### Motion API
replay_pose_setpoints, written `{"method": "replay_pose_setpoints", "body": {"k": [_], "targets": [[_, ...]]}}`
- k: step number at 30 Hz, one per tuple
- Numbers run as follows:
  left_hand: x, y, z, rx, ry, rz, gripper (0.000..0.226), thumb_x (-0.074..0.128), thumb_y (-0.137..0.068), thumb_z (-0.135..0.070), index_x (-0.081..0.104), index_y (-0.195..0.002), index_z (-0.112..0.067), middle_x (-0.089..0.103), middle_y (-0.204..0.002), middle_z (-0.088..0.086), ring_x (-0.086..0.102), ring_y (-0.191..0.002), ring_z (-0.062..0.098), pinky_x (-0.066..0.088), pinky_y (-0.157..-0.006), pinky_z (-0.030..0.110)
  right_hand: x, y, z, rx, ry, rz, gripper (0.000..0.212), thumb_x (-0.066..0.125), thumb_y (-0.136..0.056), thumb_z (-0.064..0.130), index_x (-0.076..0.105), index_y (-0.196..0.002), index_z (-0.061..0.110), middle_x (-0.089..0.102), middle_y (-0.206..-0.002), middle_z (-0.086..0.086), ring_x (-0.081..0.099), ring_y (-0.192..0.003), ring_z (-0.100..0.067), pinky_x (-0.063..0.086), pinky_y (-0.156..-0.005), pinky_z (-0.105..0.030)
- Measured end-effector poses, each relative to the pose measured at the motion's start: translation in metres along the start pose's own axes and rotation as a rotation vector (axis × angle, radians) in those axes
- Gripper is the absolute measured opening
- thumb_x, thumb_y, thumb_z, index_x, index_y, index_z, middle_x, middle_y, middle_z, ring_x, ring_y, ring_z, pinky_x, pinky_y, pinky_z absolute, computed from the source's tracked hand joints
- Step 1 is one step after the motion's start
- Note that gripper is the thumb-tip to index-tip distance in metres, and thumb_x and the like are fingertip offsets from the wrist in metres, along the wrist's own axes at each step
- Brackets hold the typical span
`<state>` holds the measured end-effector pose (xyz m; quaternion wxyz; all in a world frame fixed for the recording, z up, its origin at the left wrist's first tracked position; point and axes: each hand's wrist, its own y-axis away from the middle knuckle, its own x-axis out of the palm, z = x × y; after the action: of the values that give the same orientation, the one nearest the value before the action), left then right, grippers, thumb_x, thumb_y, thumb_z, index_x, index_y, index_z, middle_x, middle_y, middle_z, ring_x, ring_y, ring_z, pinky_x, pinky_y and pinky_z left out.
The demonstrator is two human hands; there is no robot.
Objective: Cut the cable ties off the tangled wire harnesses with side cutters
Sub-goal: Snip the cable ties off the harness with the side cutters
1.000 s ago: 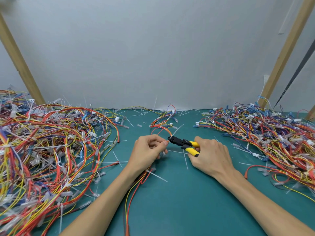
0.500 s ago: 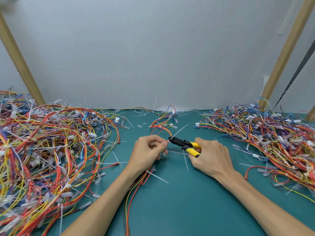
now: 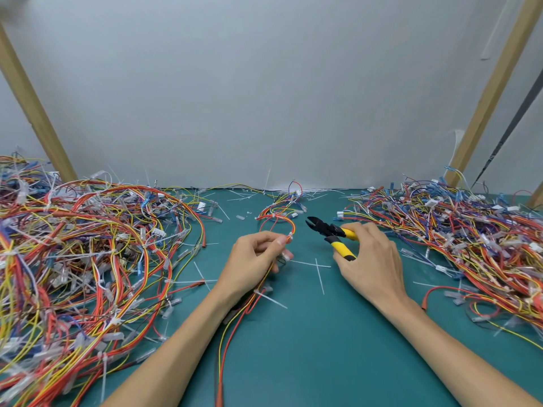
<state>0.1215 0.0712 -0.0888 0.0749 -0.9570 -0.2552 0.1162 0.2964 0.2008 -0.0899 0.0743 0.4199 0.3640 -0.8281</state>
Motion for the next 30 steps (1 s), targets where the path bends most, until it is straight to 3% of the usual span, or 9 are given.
{"method": "replay_pose_setpoints", "body": {"k": [5,10,17,20,22,26,28,30], "targets": [[-0.007,-0.001,-0.004,-0.038,0.072,0.158,0.042,0.047,-0.091,0.012,0.061,-0.124,-0.010,0.076,-0.097,0.007,0.061,-0.089,0.021,0.049,-0.084,0.019,0.003,-0.003,-0.006,0.035,0.022,-0.055,0.045,0.073,-0.079,0.036,0.058,-0.122,0.032,0.054,-0.104,0.003,0.049,-0.100,-0.025,0.035,-0.082,-0.037],[-0.005,0.001,-0.004,0.062,-0.019,0.178,0.046,0.051,-0.089,0.015,0.058,-0.127,-0.010,0.070,-0.116,0.011,0.063,-0.101,0.019,0.047,-0.095,0.026,0.004,-0.006,-0.009,0.110,-0.070,-0.085,0.045,0.073,-0.081,0.035,0.057,-0.123,0.029,0.052,-0.106,0.001,0.049,-0.104,-0.026,0.028,-0.080,-0.033],[-0.005,0.002,-0.003,0.193,-0.270,-0.141,0.042,0.056,-0.082,0.009,0.068,-0.104,-0.025,0.072,-0.098,-0.014,0.062,-0.102,0.003,0.045,-0.087,0.024,0.001,-0.005,-0.007,0.112,-0.228,-0.030,0.036,0.072,-0.080,0.030,0.059,-0.114,0.031,0.056,-0.104,0.004,0.054,-0.103,-0.024,0.045,-0.088,-0.042],[-0.012,0.000,-0.021,0.227,-0.398,-0.184,0.032,0.057,-0.084,0.002,0.069,-0.096,-0.025,0.069,-0.086,-0.016,0.062,-0.084,0.003,0.040,-0.071,0.016,0.001,-0.005,-0.007,0.104,-0.252,-0.025,0.035,0.072,-0.080,0.031,0.060,-0.113,0.030,0.058,-0.105,0.004,0.056,-0.102,-0.023,0.046,-0.087,-0.041],[-0.024,-0.003,-0.037,0.148,-0.550,0.015,0.025,0.057,-0.086,-0.004,0.066,-0.094,-0.026,0.068,-0.084,-0.012,0.064,-0.072,0.008,0.042,-0.065,0.018,0.001,-0.006,-0.008,0.104,-0.253,-0.025,0.034,0.071,-0.080,0.032,0.060,-0.113,0.029,0.058,-0.104,0.003,0.055,-0.101,-0.022,0.046,-0.085,-0.038],[-0.039,-0.002,-0.063,-0.219,-0.978,0.611,0.011,0.054,-0.094,-0.022,0.063,-0.099,-0.026,0.074,-0.090,-0.011,0.068,-0.080,0.003,0.051,-0.071,0.023,0.001,-0.007,-0.009,0.115,-0.278,-0.018,0.036,0.071,-0.080,0.033,0.059,-0.114,0.028,0.060,-0.106,0.004,0.056,-0.097,-0.020,0.047,-0.083,-0.036],[-0.039,0.002,-0.072,-0.360,-0.989,0.822,0.016,0.055,-0.095,-0.034,0.067,-0.102,-0.024,0.075,-0.089,-0.013,0.068,-0.082,0.002,0.049,-0.066,0.017,0.001,-0.007,-0.009,0.105,-0.280,-0.011,0.035,0.071,-0.080,0.032,0.060,-0.113,0.027,0.060,-0.104,0.003,0.055,-0.093,-0.019,0.045,-0.080,-0.034],[-0.036,0.005,-0.077,-0.411,-0.920,0.908,0.025,0.060,-0.092,-0.044,0.068,-0.105,-0.025,0.075,-0.088,-0.013,0.068,-0.083,-0.001,0.050,-0.067,0.016,0.000,-0.007,-0.009,0.100,-0.282,0.003,0.034,0.071,-0.080,0.032,0.061,-0.112,0.026,0.060,-0.102,0.003,0.055,-0.090,-0.018,0.044,-0.078,-0.033]]}}
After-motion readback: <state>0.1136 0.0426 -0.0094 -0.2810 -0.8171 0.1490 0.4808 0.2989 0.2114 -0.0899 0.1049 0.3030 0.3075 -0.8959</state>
